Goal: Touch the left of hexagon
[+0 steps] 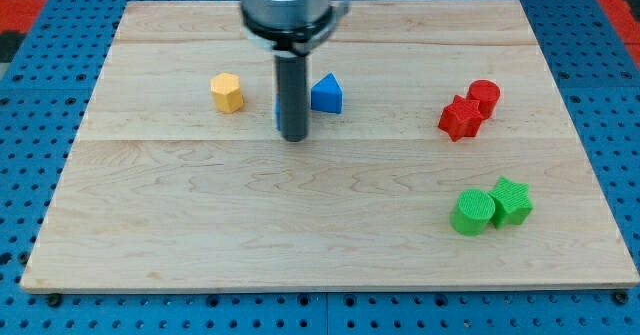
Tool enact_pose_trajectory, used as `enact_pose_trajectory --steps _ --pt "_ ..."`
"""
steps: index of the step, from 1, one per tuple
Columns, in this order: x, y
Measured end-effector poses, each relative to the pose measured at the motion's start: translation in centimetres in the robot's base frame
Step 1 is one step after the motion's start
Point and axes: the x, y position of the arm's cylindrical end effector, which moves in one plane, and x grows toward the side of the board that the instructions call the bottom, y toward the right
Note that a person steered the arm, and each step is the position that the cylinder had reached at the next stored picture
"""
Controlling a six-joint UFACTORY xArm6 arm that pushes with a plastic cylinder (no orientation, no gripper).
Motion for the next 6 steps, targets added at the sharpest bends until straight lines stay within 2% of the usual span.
enact_pose_trajectory --steps 3,4,5,6 --pt "-1.8 -10.3" --pt "-4.5 -9.7" --pt "-5.4 -7.6" --pt "-1.2 -7.4"
